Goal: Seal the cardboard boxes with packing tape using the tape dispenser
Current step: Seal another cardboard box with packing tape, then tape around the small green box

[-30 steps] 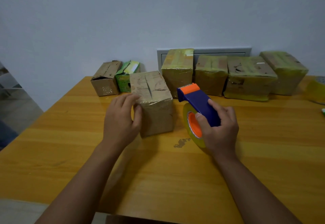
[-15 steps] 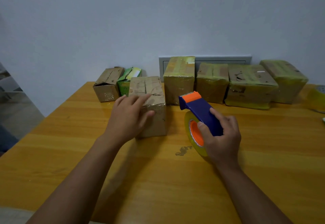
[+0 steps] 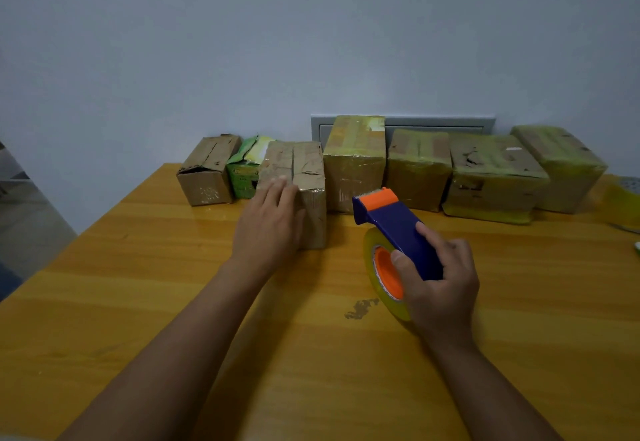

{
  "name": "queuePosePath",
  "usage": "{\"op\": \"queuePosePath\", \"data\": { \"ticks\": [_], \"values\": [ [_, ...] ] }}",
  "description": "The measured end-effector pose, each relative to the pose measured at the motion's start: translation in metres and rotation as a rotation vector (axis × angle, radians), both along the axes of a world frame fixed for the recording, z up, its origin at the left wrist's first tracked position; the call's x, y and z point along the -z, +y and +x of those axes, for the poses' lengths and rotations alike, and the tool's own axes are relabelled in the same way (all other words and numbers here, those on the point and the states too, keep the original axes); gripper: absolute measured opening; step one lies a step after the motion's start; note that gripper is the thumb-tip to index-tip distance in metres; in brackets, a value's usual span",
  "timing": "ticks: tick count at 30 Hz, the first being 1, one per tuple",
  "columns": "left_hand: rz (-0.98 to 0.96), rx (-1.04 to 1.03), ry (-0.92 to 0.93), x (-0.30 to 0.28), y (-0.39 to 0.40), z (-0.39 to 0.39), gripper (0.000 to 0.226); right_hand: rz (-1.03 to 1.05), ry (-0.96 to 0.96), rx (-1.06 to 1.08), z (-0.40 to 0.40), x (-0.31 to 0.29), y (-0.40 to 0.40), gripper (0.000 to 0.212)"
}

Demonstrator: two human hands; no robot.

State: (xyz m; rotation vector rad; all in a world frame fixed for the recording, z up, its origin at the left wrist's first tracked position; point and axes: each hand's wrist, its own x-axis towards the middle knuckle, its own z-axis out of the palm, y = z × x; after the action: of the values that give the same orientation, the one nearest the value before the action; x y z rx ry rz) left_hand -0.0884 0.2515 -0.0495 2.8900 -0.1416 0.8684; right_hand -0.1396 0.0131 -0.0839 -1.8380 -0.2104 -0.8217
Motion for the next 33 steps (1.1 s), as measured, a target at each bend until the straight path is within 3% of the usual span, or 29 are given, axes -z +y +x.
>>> {"op": "queuePosePath", "data": {
  "ticks": [3, 6, 15, 18, 20, 22, 24, 26, 28, 31, 33],
  "values": [
    [-0.038, 0.031, 0.074, 0.005, 0.006, 0.013, 0.062, -0.006, -0.006, 0.004, 0.003, 0.000, 0.002, 0.064],
    [0.045, -0.013, 0.055, 0.010, 0.011, 0.030, 0.075, -0.001, -0.007, 0.005, 0.009, 0.000, 0.006, 0.062],
    [-0.045, 0.075, 0.138, 0.006, 0.031, 0.074, 0.087, -0.071, 0.001, -0.061, 0.039, -0.007, 0.034, 0.062],
    [-0.156, 0.122, 0.204, 0.008, 0.034, 0.084, 0.085, -0.057, -0.008, -0.059, 0.043, -0.004, 0.039, 0.057],
    [-0.329, 0.190, 0.223, 0.011, 0.041, 0.087, 0.081, -0.056, -0.021, -0.055, 0.043, 0.000, 0.037, 0.053],
    [-0.561, 0.204, 0.089, 0.012, 0.052, 0.090, 0.073, -0.067, -0.026, -0.054, 0.043, 0.002, 0.034, 0.053],
    [-0.633, 0.070, -0.097, 0.009, 0.067, 0.099, 0.061, -0.084, -0.027, -0.051, 0.045, 0.004, 0.032, 0.054],
    [-0.531, -0.092, -0.129, 0.004, 0.083, 0.112, 0.055, -0.090, -0.025, -0.052, 0.047, 0.004, 0.032, 0.055],
    [-0.400, -0.185, -0.001, 0.005, 0.097, 0.128, 0.056, -0.093, -0.029, -0.055, 0.048, 0.005, 0.031, 0.054],
    [-0.241, -0.252, 0.177, 0.012, 0.111, 0.147, 0.061, -0.101, -0.031, -0.057, 0.047, 0.007, 0.029, 0.054],
    [-0.155, -0.254, 0.191, 0.016, 0.113, 0.156, 0.058, -0.107, -0.032, -0.056, 0.047, 0.008, 0.029, 0.054]
  ]
}}
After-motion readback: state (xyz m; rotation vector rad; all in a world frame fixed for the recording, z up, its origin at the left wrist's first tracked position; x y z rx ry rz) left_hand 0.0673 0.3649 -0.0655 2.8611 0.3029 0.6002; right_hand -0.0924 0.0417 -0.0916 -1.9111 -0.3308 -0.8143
